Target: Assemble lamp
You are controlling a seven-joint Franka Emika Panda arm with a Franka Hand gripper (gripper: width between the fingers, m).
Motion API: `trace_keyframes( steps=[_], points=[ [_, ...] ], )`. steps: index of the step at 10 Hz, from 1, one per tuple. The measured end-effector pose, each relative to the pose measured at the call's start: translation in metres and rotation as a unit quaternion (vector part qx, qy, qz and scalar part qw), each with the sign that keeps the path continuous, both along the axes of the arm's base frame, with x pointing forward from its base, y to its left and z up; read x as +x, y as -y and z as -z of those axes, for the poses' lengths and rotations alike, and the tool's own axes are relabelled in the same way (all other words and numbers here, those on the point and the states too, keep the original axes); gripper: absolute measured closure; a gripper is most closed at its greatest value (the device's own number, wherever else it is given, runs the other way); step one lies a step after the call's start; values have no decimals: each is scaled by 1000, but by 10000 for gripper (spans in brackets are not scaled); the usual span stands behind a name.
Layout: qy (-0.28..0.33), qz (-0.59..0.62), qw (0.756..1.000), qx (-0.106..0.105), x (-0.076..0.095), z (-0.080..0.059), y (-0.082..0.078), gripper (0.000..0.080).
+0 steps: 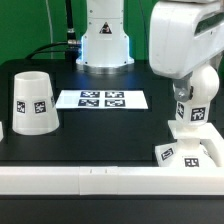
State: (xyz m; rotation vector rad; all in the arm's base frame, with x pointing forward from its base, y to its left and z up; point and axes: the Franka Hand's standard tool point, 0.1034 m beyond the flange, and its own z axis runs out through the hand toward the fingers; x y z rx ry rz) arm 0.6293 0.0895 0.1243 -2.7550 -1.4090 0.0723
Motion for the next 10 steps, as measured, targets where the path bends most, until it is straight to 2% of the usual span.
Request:
trace_keyframes(
  steps=[3,4,9,10],
  points=[
    [4,-65,998,-8,2,-2,4,101],
    [4,-65,998,-8,2,-2,4,216],
    [4,-38,999,-9,2,-2,4,223],
    [4,14,1000,-12,2,-2,4,223]
  ],
)
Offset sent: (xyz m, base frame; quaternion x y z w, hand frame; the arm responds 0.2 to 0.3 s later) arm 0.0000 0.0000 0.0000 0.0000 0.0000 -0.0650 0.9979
